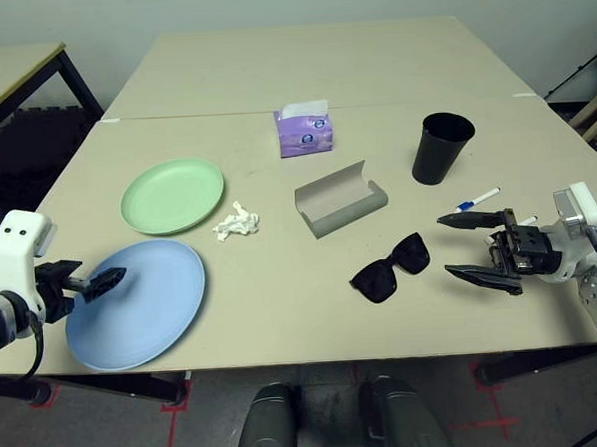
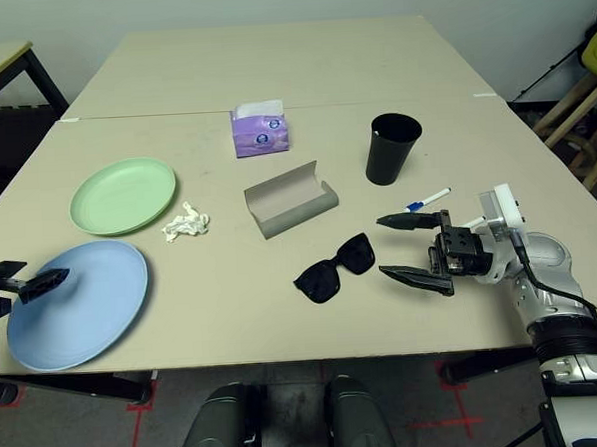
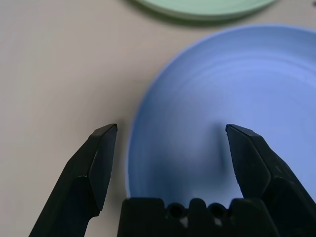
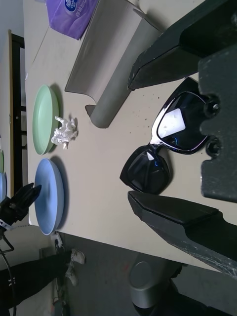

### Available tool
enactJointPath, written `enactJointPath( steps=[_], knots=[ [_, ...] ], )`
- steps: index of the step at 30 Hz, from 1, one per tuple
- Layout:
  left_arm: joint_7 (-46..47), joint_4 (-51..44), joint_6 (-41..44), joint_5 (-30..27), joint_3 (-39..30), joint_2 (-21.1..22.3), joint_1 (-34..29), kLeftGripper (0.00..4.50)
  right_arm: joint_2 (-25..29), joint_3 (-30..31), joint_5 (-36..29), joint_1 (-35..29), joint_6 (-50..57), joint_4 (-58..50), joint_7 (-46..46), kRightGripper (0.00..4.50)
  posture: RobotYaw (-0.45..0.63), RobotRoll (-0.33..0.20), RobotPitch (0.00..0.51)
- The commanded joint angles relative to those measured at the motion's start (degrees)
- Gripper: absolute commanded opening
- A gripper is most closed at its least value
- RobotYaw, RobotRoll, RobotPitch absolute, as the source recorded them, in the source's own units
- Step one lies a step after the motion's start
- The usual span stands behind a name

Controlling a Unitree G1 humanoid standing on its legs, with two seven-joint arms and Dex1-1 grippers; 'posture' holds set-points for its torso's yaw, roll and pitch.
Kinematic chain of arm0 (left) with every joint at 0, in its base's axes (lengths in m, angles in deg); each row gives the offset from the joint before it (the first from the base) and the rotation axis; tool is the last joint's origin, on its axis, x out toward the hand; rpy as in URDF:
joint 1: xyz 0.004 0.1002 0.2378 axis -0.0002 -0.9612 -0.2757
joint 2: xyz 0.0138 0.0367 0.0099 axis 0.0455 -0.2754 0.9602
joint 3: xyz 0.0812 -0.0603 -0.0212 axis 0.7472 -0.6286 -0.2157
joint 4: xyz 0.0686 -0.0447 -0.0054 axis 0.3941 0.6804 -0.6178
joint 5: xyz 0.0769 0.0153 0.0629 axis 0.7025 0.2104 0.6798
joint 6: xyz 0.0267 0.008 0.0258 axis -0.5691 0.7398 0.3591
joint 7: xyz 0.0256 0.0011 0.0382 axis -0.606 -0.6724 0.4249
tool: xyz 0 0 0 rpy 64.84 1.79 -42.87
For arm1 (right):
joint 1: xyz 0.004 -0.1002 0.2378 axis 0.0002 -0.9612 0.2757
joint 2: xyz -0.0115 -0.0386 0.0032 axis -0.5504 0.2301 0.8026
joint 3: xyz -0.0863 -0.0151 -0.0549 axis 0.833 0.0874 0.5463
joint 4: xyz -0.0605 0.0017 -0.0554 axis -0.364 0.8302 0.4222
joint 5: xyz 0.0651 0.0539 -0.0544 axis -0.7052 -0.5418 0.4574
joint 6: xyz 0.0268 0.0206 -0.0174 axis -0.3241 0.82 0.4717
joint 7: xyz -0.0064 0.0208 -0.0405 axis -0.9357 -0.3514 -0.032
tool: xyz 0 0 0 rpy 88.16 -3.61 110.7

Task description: Organize and tidy the items on the table.

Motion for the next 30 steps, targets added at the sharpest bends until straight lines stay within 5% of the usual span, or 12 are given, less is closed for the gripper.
enactJointPath(
  steps=[1, 11, 14, 24, 30],
  knots=[
    [-1.28, 1.2, 0.69, 0.78, 0.71, 0.71, -1.18, 4.5, 0.54, -0.23, 0.16, -0.48, 0.14, -0.87, -0.21, 4.46, 0.1, 0.0, 0.066],
    [-1.05, 6.38, -0.59, 2.24, 1.93, -0.07, -0.22, 4.5, 0.41, -0.36, 0.94, -0.35, -0.34, -0.77, -0.21, 4.46, 0.1, 0.0, 0.064],
    [-1.1, 8.09, -1.57, 3.02, 3.19, -0.24, 0.51, 3.89, 0.66, -0.35, 1.3, -0.43, -1.0, -0.29, -0.21, 4.5, 0.1, 0.0, 0.064],
    [-2.59, 7.55, -0.02, 2.64, 3.91, 0.25, 1.82, 0.25, 0.58, -0.83, 1.88, -0.42, -1.68, 0.57, -0.21, 4.5, 0.09, 0.0, 0.069],
    [-4.81, 4.93, 2.66, 0.38, 1.86, 1.01, 1.85, 0.02, 0.27, -0.51, 1.93, -0.24, -2.18, 1.18, -0.21, 4.5, 0.1, 0.0, 0.068]
  ],
)
